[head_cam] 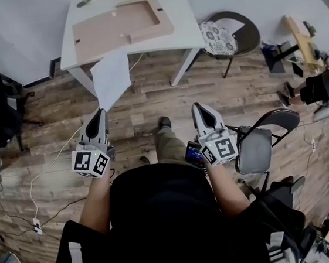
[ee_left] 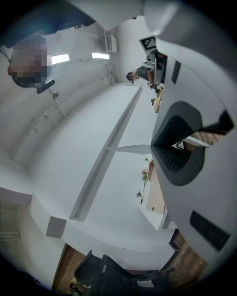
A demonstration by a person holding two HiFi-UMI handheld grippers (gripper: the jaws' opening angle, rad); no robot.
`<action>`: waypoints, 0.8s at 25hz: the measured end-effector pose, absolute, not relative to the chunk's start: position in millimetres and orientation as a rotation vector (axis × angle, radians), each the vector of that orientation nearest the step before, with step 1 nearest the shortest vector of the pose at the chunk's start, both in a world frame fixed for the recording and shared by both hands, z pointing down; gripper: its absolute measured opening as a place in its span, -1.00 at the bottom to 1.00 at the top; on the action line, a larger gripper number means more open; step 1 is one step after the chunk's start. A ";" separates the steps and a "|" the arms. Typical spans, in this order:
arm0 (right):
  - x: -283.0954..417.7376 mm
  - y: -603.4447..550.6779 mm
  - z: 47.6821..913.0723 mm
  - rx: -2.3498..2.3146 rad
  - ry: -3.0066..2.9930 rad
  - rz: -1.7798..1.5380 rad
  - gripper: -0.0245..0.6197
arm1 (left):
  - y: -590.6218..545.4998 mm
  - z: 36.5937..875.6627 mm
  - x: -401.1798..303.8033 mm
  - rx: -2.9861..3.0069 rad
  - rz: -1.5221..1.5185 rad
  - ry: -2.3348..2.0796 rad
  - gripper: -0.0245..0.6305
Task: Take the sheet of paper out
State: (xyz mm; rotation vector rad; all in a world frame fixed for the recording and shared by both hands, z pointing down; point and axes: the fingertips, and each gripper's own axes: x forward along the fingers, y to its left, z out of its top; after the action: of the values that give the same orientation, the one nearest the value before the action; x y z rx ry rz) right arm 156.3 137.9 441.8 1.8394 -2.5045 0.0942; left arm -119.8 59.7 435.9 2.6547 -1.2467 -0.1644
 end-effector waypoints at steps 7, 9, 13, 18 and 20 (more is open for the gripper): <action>161.9 180.3 437.7 1.837 -2.513 0.100 -0.89 | 103.7 435.7 -115.1 2.670 -0.151 -1.234 -0.92; 166.6 185.5 439.0 1.814 -2.529 0.110 -0.89 | 111.5 431.6 -107.4 2.680 -0.143 -1.242 -0.92; 180.8 189.7 443.1 1.768 -2.567 0.137 -0.89 | 126.6 418.1 -87.2 2.707 -0.110 -1.270 -0.92; 206.3 207.4 440.8 1.728 -2.594 0.127 -0.89 | 147.5 418.0 -59.4 2.696 -0.063 -1.279 -0.92; 224.4 220.2 444.3 1.729 -2.582 0.134 -0.89 | 156.8 419.5 -44.1 2.693 -0.051 -1.269 -0.92</action>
State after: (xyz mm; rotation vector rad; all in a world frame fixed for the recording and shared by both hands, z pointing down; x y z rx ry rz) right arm 224.4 220.2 444.3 1.7288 -2.5818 0.1340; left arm -44.1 156.8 419.5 2.6925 -1.2692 -0.0514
